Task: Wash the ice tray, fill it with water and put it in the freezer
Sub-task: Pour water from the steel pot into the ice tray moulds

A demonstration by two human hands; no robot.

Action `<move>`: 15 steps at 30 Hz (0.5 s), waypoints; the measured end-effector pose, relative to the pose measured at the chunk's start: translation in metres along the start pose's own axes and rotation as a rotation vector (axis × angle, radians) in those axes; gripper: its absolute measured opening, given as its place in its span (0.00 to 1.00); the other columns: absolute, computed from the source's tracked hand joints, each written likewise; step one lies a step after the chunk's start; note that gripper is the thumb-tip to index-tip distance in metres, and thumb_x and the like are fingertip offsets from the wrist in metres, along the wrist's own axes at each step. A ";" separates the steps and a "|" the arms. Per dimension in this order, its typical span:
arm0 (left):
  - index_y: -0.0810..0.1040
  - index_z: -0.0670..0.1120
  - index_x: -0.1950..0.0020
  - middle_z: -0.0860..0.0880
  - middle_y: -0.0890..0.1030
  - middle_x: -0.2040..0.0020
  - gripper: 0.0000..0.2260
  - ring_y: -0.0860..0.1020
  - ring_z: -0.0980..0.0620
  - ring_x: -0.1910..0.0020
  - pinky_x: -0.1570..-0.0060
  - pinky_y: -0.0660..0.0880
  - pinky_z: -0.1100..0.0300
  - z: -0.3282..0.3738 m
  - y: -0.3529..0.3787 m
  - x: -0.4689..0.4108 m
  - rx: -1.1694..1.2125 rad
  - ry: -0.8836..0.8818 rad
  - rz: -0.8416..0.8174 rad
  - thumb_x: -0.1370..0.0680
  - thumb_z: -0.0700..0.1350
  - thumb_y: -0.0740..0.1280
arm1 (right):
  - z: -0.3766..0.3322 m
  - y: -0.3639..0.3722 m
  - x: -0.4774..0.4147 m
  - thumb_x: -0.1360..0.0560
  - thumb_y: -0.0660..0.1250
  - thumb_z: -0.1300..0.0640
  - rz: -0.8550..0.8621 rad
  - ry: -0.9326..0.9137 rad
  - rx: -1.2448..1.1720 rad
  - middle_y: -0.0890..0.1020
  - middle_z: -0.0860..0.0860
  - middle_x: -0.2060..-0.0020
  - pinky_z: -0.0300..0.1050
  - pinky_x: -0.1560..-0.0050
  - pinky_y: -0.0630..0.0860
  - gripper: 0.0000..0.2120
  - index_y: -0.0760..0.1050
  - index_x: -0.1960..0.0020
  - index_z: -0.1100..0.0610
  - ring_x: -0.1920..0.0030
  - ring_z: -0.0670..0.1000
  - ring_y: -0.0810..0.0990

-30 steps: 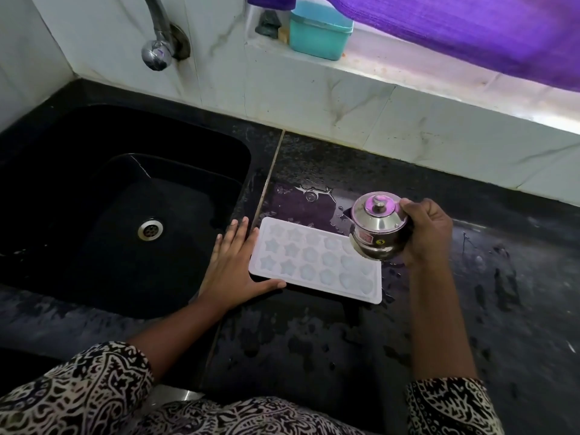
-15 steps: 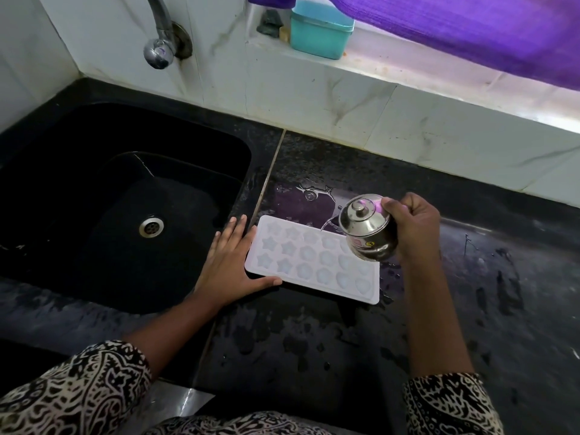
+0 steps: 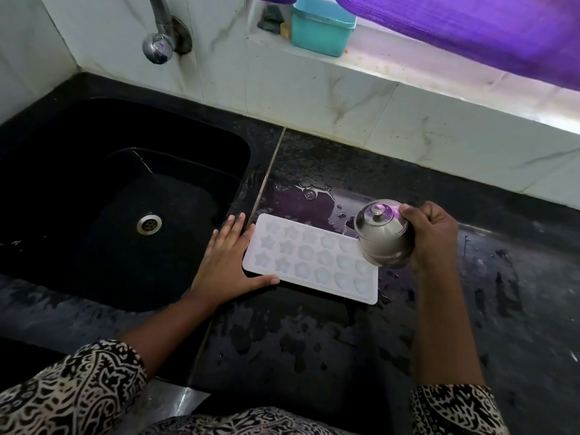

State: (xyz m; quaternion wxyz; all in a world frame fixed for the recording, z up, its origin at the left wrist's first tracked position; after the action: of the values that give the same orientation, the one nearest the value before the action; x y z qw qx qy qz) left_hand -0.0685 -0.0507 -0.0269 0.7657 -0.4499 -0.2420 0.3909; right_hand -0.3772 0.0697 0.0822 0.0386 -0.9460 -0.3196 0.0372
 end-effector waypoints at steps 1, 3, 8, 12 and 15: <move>0.52 0.50 0.20 0.52 0.43 0.19 0.57 0.37 0.57 0.23 0.27 0.35 0.56 0.000 0.000 0.000 0.000 -0.001 0.001 0.41 0.81 0.56 | 0.000 -0.001 0.000 0.28 0.67 0.65 0.002 0.000 0.010 0.70 0.44 0.78 0.35 0.74 0.70 0.16 0.64 0.69 0.55 0.76 0.42 0.69; 0.52 0.50 0.20 0.52 0.43 0.19 0.57 0.36 0.57 0.23 0.27 0.35 0.56 -0.001 0.000 0.000 -0.004 -0.003 0.001 0.41 0.81 0.56 | 0.000 -0.003 0.002 0.28 0.67 0.65 0.003 -0.003 0.014 0.70 0.44 0.78 0.35 0.75 0.70 0.16 0.64 0.69 0.55 0.76 0.41 0.69; 0.52 0.50 0.20 0.52 0.44 0.19 0.57 0.37 0.57 0.23 0.27 0.35 0.55 0.000 0.000 0.000 -0.009 -0.004 -0.004 0.41 0.82 0.55 | -0.004 0.002 0.006 0.28 0.67 0.65 -0.003 -0.014 0.012 0.70 0.44 0.78 0.34 0.75 0.70 0.16 0.63 0.69 0.55 0.76 0.41 0.68; 0.52 0.50 0.20 0.52 0.44 0.19 0.57 0.38 0.56 0.22 0.27 0.35 0.55 0.000 0.000 0.000 -0.020 -0.004 0.000 0.41 0.81 0.55 | -0.006 0.007 0.005 0.28 0.68 0.63 -0.014 -0.012 0.076 0.71 0.50 0.72 0.43 0.66 0.73 0.15 0.65 0.68 0.55 0.69 0.49 0.71; 0.52 0.50 0.20 0.51 0.45 0.19 0.57 0.38 0.56 0.22 0.26 0.35 0.54 -0.001 0.000 0.000 -0.021 -0.005 0.002 0.41 0.81 0.55 | -0.006 0.008 0.004 0.28 0.68 0.62 -0.003 -0.007 0.088 0.71 0.50 0.72 0.44 0.65 0.73 0.15 0.64 0.68 0.54 0.68 0.48 0.71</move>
State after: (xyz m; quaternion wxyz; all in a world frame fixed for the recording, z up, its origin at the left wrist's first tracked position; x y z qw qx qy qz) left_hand -0.0677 -0.0508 -0.0276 0.7599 -0.4571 -0.2477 0.3901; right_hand -0.3685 0.0660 0.0874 0.0792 -0.9427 -0.3195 0.0546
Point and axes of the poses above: each hand's wrist, its own x-axis away from the middle knuckle, its own y-axis out of the palm, z = x × y, the point moved 9 cm from there along -x, towards the middle knuckle
